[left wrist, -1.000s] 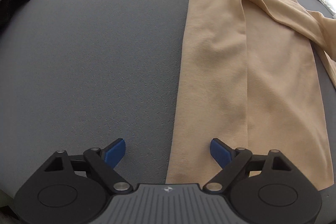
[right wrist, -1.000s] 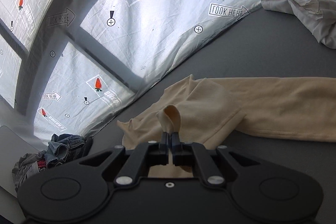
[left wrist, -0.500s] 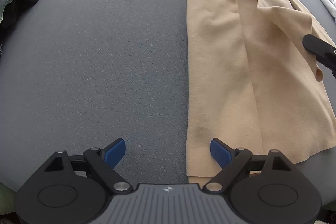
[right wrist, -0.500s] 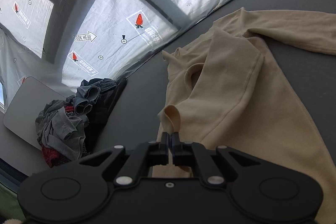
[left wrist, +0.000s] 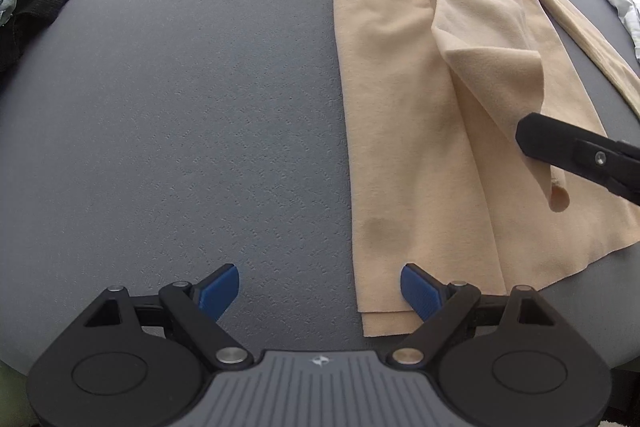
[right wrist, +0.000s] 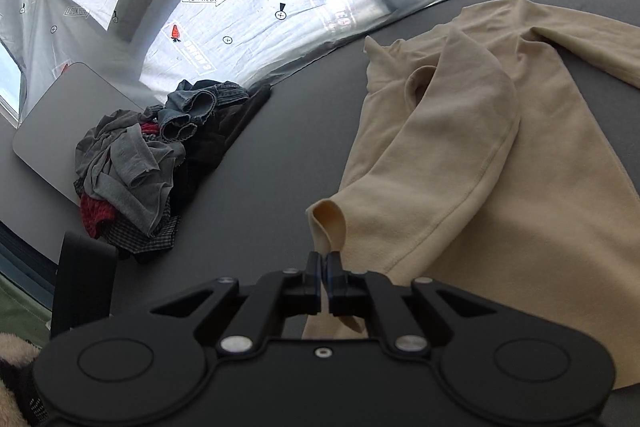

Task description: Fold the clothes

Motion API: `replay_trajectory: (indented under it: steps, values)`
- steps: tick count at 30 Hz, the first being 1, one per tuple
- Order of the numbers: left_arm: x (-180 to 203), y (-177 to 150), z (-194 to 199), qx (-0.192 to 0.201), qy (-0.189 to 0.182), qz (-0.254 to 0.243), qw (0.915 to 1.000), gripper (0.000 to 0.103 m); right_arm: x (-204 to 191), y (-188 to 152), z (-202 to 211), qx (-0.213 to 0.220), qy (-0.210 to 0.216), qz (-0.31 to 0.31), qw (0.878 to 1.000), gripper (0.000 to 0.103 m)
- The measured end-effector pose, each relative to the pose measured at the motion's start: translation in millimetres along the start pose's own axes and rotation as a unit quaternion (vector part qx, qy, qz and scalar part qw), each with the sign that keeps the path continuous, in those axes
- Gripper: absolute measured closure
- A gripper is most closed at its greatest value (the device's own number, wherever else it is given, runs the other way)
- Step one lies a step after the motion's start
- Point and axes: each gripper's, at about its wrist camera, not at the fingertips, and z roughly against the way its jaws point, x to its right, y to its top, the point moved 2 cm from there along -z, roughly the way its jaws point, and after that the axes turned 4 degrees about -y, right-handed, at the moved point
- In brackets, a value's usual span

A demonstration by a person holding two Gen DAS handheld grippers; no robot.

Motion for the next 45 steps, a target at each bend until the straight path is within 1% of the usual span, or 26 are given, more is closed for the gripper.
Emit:
replay_trajectory:
  steps: [6,12,16,20,23,24,25,32,37,42,45]
  values:
    - [6,-1,5,0.013,-0.005,-0.020,0.9997,0.015,-7,-9,-4,-0.023,0.010,0.015,1.000,0.100]
    - [3,1,3,0.009,-0.008,-0.020,0.9997,0.015,-12,-19,-12,-0.057,0.005,0.037,0.998,0.100]
    - [2,1,0,0.006,-0.007,-0.015,0.9998,0.015,-3,-24,-18,-0.080,-0.005,0.021,0.997,0.100]
    - [4,1,-2,0.007,-0.004,-0.010,0.9999,0.015,7,-27,-23,-0.102,-0.004,-0.005,0.995,0.099]
    - [2,3,-2,0.009,-0.002,-0.003,1.0000,0.015,11,-27,-25,-0.115,-0.005,-0.017,0.993,0.091]
    - [1,3,-2,0.011,-0.002,0.002,0.9999,0.015,13,-27,-26,-0.117,-0.009,-0.020,0.993,0.083]
    - [-1,4,-1,0.013,-0.002,0.007,0.9999,0.015,15,-26,-25,-0.118,-0.012,-0.023,0.993,0.079]
    - [-10,14,6,0.042,-0.001,0.038,0.9984,0.015,35,-14,-18,-0.085,-0.013,-0.073,0.994,0.079]
    - [-9,23,7,0.050,-0.003,0.038,0.9980,0.015,50,-2,-16,-0.062,-0.029,-0.099,0.993,0.079]
    - [-4,36,8,0.065,-0.005,0.033,0.9974,0.015,59,13,-18,-0.043,-0.043,-0.103,0.993,0.079]
    - [0,50,5,0.075,-0.008,0.028,0.9968,0.015,66,27,-19,-0.027,-0.054,-0.105,0.993,0.079]
